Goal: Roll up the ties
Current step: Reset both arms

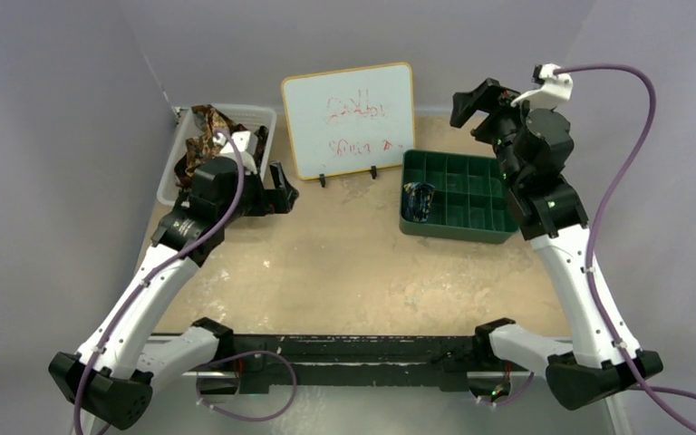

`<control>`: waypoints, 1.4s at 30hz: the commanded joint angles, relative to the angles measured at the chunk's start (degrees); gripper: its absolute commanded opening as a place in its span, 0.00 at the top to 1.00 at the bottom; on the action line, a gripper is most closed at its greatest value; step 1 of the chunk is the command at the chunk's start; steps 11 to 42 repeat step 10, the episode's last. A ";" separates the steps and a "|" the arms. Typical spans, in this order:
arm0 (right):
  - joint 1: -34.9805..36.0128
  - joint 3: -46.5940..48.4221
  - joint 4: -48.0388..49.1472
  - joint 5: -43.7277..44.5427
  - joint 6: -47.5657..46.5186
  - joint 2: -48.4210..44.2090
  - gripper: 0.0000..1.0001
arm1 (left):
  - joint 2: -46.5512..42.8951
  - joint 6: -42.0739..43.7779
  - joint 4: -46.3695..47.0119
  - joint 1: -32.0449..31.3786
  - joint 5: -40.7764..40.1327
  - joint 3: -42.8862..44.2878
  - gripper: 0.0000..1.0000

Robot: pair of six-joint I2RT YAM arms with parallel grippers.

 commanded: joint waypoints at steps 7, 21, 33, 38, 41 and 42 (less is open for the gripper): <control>0.09 -5.71 4.74 -1.32 -3.07 -1.95 0.01 | -5.14 -3.73 -0.34 0.22 -14.66 1.14 0.01; 0.05 -4.87 2.78 -2.62 -2.88 -0.87 0.01 | -5.14 -4.45 0.88 0.22 -14.67 1.55 0.00; 0.05 -4.87 2.78 -2.62 -2.88 -0.87 0.01 | -5.14 -4.45 0.88 0.22 -14.67 1.55 0.00; 0.05 -4.87 2.78 -2.62 -2.88 -0.87 0.01 | -5.14 -4.45 0.88 0.22 -14.67 1.55 0.00; 0.05 -4.87 2.78 -2.62 -2.88 -0.87 0.01 | -5.14 -4.45 0.88 0.22 -14.67 1.55 0.00; 0.05 -4.87 2.78 -2.62 -2.88 -0.87 0.01 | -5.14 -4.45 0.88 0.22 -14.67 1.55 0.00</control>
